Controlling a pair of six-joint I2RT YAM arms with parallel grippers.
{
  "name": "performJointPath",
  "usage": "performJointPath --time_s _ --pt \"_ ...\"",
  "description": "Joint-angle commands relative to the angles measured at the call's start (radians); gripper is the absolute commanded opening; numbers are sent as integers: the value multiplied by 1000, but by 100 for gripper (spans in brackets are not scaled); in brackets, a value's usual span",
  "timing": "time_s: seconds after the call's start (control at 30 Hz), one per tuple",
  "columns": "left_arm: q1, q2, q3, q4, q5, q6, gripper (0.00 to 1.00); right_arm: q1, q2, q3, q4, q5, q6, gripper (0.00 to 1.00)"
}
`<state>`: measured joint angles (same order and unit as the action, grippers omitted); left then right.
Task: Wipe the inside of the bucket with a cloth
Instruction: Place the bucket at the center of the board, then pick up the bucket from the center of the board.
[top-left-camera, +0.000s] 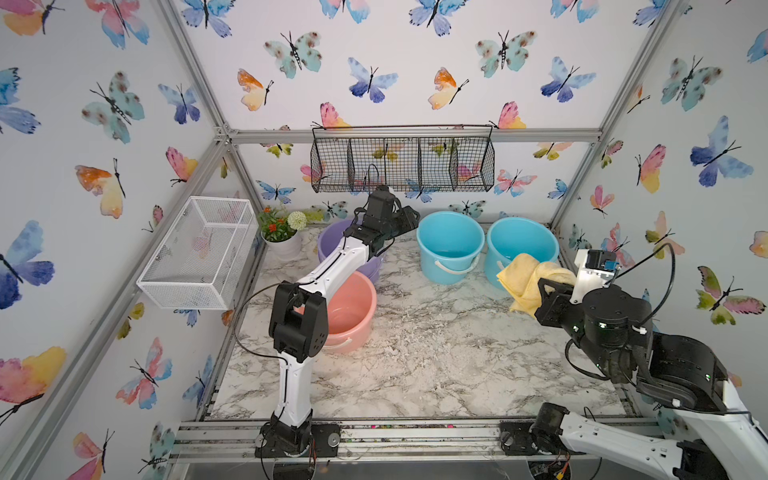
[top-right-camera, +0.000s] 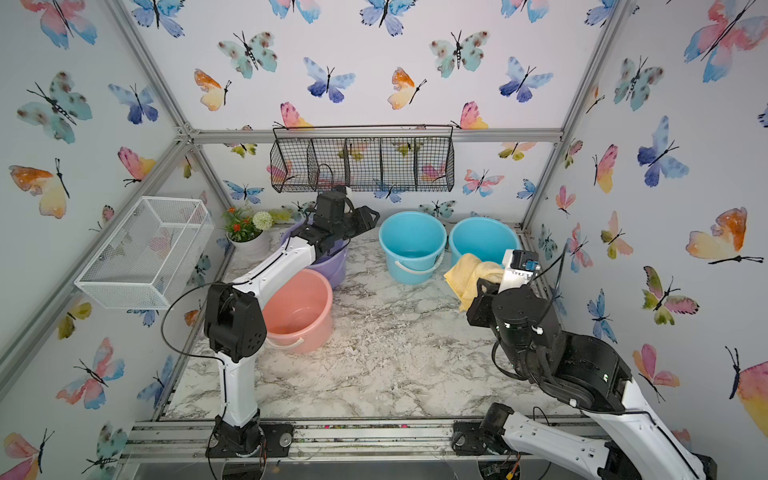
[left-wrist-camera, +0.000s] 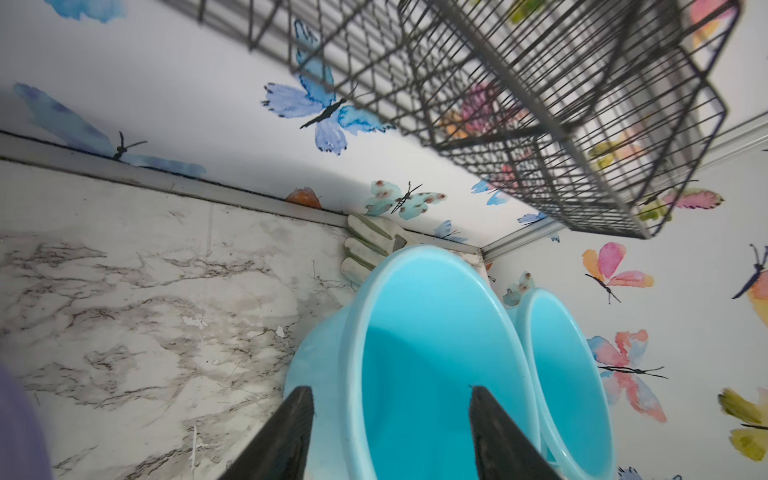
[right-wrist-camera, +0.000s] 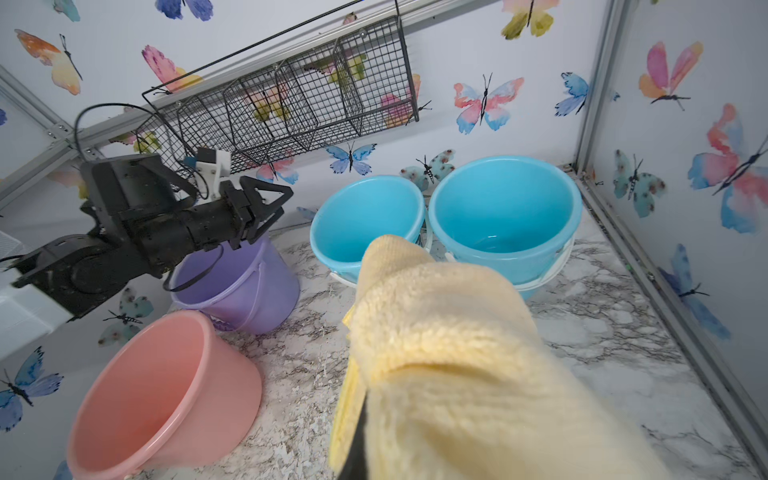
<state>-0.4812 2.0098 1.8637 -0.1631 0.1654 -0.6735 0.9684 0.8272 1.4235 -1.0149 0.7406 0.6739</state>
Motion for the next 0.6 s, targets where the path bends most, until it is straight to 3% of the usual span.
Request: performJointPath --time_s 0.0,0.33,0.57 --pt "-5 -126 -9 -11 -9 56 61 3 12 11 -51 43 11 2" --pt "-21 -447 -213 -222 -81 226 56 3 62 -105 146 -98 -32 2" --pt "11 -694 -417 -409 -167 269 55 3 114 -157 270 -179 -66 2"
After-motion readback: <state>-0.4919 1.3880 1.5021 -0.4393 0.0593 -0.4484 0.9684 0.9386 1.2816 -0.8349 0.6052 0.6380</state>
